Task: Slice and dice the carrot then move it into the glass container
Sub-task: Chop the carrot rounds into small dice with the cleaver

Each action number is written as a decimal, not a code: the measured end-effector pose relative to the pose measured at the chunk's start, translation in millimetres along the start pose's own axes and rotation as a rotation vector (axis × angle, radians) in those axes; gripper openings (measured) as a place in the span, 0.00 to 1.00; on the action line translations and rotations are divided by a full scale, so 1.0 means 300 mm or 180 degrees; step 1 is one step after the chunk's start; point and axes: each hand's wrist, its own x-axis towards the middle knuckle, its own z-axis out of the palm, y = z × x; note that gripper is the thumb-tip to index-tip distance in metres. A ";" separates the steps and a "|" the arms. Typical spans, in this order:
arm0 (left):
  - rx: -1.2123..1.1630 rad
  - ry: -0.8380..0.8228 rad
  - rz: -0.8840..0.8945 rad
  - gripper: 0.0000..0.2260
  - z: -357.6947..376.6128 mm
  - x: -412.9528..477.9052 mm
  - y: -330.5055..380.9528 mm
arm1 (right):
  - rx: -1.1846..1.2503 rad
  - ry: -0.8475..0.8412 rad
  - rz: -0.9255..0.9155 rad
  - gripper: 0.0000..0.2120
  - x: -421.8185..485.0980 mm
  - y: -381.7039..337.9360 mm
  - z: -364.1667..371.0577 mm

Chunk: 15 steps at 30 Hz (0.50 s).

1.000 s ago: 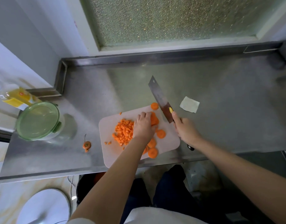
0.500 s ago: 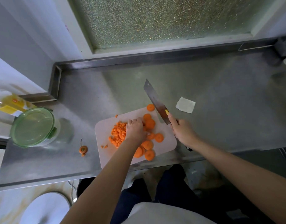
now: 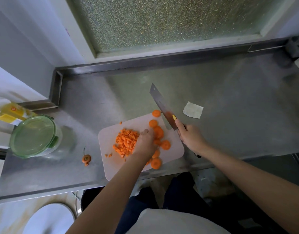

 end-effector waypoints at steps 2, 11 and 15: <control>0.0200 0.0013 -0.0058 0.18 0.008 -0.004 0.013 | -0.0006 -0.0014 0.0014 0.30 -0.004 -0.002 -0.003; -0.0112 0.0000 -0.0099 0.13 -0.024 0.006 0.002 | -0.0070 -0.0003 0.0016 0.29 -0.009 0.002 -0.020; -0.0964 -0.0289 -0.0160 0.16 -0.054 0.005 0.044 | -0.0042 0.0033 0.0069 0.28 -0.003 0.009 -0.029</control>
